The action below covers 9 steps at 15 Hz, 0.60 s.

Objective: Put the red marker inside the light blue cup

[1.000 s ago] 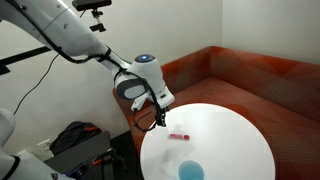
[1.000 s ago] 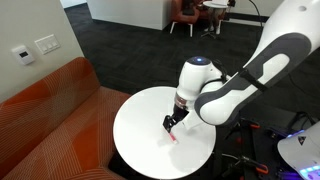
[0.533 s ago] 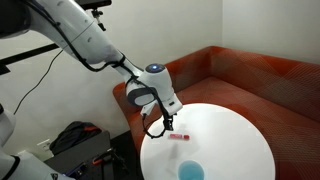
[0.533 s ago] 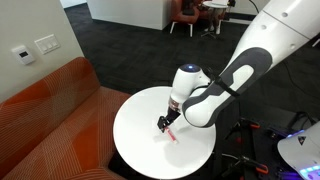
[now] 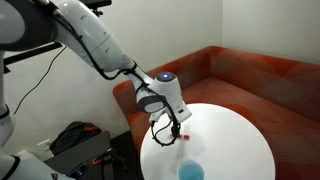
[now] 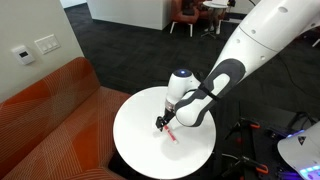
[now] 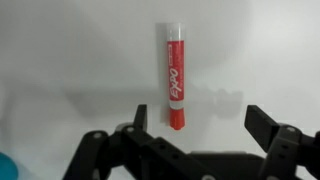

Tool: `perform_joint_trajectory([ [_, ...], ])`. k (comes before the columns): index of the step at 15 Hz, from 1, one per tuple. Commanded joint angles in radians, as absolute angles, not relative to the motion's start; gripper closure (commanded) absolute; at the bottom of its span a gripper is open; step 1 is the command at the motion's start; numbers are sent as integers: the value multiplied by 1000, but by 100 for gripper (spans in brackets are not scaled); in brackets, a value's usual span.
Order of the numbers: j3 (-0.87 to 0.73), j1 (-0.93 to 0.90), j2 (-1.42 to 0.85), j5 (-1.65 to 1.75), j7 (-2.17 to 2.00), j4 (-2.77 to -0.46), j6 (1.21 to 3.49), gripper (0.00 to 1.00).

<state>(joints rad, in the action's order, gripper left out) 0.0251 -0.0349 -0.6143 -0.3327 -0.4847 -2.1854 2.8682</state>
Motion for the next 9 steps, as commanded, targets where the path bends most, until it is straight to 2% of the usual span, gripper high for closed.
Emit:
perform_joint_trajectory([
  [1,18,-41,-669,-334,-441,-2120,2871,0],
  [9,21,-49,-744,-339,-437,-2066,2876,0],
])
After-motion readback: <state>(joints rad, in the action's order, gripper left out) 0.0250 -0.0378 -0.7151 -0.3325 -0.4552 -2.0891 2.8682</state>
